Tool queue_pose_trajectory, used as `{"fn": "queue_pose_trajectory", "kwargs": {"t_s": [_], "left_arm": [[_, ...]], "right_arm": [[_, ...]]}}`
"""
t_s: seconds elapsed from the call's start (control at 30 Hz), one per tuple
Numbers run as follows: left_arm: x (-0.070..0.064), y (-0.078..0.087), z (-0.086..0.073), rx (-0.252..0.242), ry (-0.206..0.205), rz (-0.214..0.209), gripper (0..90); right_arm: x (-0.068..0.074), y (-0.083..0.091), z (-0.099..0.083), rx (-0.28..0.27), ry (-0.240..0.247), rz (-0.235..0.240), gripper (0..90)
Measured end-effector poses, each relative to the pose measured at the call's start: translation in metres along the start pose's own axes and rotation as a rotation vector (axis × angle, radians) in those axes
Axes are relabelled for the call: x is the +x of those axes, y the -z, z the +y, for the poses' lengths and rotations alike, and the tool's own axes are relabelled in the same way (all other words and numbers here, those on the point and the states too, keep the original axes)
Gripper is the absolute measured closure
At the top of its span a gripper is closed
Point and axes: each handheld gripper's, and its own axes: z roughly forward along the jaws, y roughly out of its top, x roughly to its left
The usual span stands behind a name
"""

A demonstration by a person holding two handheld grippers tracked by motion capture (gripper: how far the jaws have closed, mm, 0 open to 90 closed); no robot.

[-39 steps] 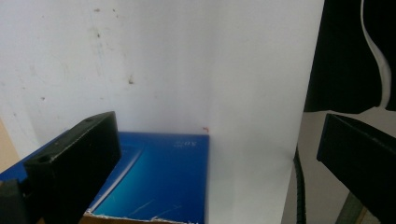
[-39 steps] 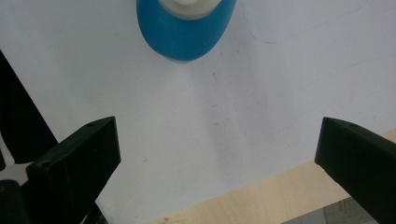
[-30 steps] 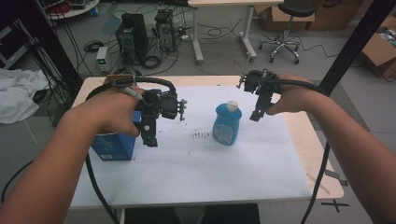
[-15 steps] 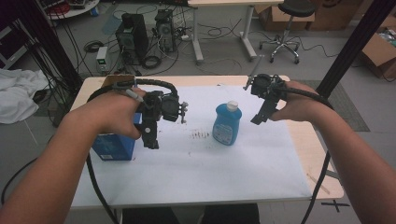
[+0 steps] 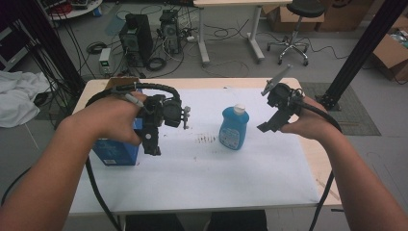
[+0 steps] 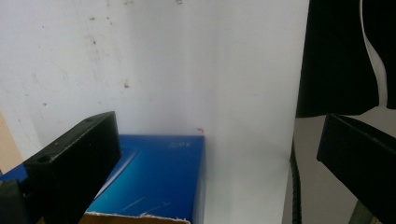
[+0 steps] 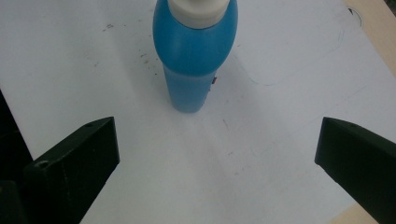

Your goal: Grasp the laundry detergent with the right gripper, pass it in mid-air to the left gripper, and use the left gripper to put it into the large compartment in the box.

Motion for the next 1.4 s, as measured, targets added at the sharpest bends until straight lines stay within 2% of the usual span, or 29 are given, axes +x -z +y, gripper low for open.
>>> {"fn": "queue_pose_trajectory", "kwargs": {"t_s": [0.37,0.9,1.4], "left_arm": [[-0.003,0.002,0.000,-0.004,-0.004,0.005,0.1],[-0.005,-0.003,-0.003,-0.008,-0.005,-0.003,0.1],[-0.004,-0.006,-0.005,-0.011,-0.004,-0.005,0.1]], "right_arm": [[0.002,-0.026,-0.020,-0.114,-0.064,0.028,0.0],[0.008,-0.066,-0.029,-0.181,-0.104,0.061,0.0],[0.014,-0.096,-0.030,-0.254,-0.120,0.059,0.0]]}}
